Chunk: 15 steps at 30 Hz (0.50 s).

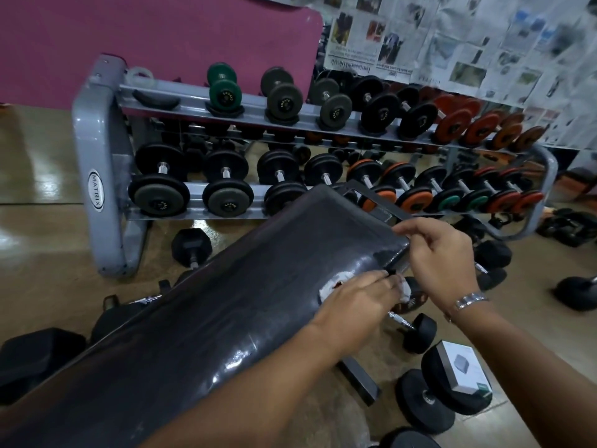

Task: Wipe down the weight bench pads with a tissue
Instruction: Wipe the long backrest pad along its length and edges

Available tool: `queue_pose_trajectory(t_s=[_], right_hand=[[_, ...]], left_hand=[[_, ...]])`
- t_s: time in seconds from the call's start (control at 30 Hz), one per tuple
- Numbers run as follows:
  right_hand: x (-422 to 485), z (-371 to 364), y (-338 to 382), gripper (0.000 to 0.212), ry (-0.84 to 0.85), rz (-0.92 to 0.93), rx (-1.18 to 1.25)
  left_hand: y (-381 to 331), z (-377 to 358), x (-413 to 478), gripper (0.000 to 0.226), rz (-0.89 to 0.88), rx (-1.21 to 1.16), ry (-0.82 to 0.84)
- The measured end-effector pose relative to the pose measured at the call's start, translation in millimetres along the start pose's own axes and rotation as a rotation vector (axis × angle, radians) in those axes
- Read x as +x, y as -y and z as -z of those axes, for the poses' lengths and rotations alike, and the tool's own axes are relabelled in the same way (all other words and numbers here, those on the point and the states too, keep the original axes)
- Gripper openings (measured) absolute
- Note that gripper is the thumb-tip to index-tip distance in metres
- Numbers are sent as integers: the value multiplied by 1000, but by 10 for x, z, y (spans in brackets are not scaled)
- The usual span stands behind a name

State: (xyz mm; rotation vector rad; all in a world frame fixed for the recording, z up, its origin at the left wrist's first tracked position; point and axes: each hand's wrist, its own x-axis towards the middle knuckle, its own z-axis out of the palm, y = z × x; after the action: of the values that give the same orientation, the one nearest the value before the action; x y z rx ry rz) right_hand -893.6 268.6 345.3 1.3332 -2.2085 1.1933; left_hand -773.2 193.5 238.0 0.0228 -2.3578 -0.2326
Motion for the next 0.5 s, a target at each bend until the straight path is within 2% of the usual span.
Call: queue_pose_trajectory(t_s=[0.1, 0.2, 0.37, 0.5], right_hand=[[-27, -88, -61, 35, 20, 40, -31], [-104, -209, -114, 34, 46, 184, -141], [-248, -406, -321, 33, 93, 413, -194], [-285, -488, -476, 31, 76, 483, -176]], left_hand=[[349, 268, 19, 42, 105, -30, -142], [921, 446, 110, 42, 284, 45, -237], [1621, 543, 479, 38, 480, 41, -245], [1841, 470, 779, 32, 560, 13, -171]])
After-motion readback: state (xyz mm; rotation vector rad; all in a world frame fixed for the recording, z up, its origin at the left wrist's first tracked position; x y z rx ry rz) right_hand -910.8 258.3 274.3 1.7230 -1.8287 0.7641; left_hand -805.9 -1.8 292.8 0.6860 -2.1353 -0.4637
